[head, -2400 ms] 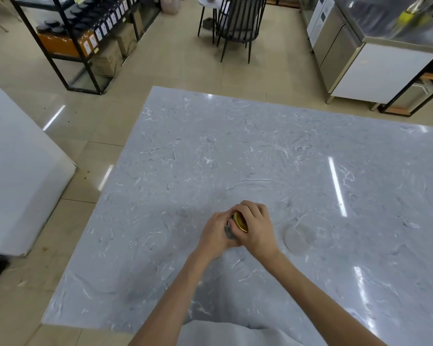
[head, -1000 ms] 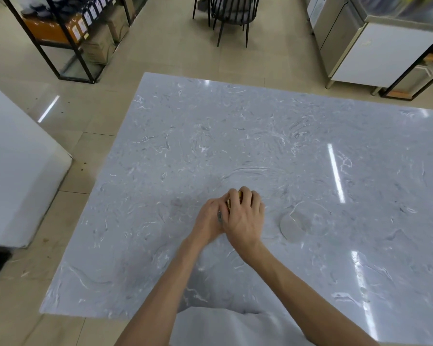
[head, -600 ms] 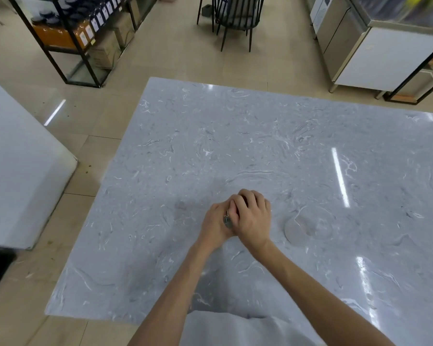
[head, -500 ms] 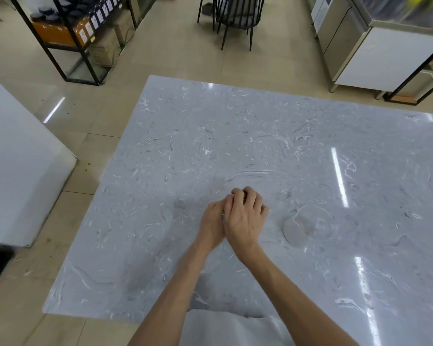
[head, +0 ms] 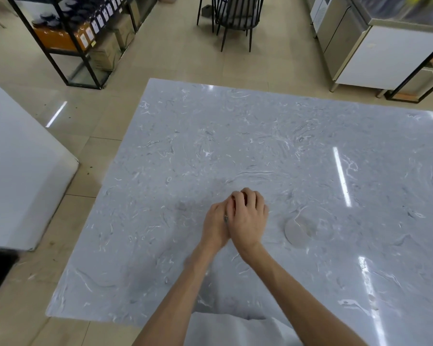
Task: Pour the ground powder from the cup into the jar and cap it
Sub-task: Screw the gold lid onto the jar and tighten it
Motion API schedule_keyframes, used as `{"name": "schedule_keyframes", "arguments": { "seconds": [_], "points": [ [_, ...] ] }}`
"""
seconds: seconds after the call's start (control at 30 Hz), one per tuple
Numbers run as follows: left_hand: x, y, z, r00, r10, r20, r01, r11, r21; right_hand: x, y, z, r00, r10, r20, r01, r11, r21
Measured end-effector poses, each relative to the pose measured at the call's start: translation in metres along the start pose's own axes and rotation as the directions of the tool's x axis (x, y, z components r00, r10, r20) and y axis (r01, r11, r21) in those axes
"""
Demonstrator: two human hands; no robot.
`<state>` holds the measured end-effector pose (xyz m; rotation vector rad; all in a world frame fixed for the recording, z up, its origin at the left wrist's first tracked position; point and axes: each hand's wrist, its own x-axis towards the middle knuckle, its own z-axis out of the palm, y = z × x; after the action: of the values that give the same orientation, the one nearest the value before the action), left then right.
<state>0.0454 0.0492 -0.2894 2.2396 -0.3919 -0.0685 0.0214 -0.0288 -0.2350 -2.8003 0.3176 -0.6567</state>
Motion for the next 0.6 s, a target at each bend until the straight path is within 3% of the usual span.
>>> {"name": "schedule_keyframes", "arguments": {
  "seconds": [0.07, 0.1, 0.17, 0.23, 0.27, 0.3, 0.37, 0.47, 0.53, 0.6],
  "points": [
    [0.000, 0.002, -0.004, 0.997, 0.077, 0.000, -0.077, 0.997, -0.026, 0.000, -0.007, -0.004, 0.988, 0.099, 0.115, -0.095, 0.995, -0.042],
    [0.001, 0.005, -0.007, 0.995, 0.093, 0.028, -0.091, 0.994, -0.059, 0.001, -0.002, -0.008, 0.986, 0.064, 0.157, -0.054, 0.996, -0.064],
    [0.004, 0.003, -0.009, 0.993, 0.099, 0.064, -0.098, 0.995, -0.028, 0.006, 0.018, -0.015, 0.954, -0.220, 0.202, 0.221, 0.975, 0.020],
    [0.003, -0.002, -0.010, 0.997, 0.040, 0.072, -0.040, 0.999, -0.006, 0.024, 0.045, -0.020, 0.820, -0.533, 0.211, 0.471, 0.836, 0.280],
    [0.001, -0.003, -0.009, 0.998, -0.008, 0.068, 0.013, 0.997, -0.071, 0.029, 0.054, -0.020, 0.774, -0.608, 0.179, 0.527, 0.774, 0.352],
    [-0.002, -0.005, -0.007, 0.997, -0.036, 0.063, 0.044, 0.992, -0.118, 0.030, 0.057, -0.019, 0.777, -0.616, 0.129, 0.548, 0.763, 0.344],
    [-0.005, -0.002, -0.002, 0.999, -0.049, 0.020, 0.051, 0.990, -0.132, 0.023, 0.046, -0.011, 0.875, -0.482, 0.034, 0.468, 0.863, 0.189],
    [0.000, 0.003, 0.003, 0.999, 0.019, -0.040, -0.017, 0.998, 0.056, 0.007, 0.008, -0.003, 0.995, -0.098, 0.012, 0.098, 0.995, 0.004],
    [0.000, 0.004, -0.001, 0.996, 0.077, -0.047, -0.075, 0.997, 0.035, 0.005, -0.006, -0.006, 0.991, 0.061, 0.116, -0.058, 0.998, -0.028],
    [0.001, 0.008, -0.013, 0.996, 0.074, 0.040, -0.066, 0.982, -0.175, 0.009, -0.001, -0.014, 0.964, 0.058, 0.259, -0.041, 0.997, -0.069]
  ]
}}
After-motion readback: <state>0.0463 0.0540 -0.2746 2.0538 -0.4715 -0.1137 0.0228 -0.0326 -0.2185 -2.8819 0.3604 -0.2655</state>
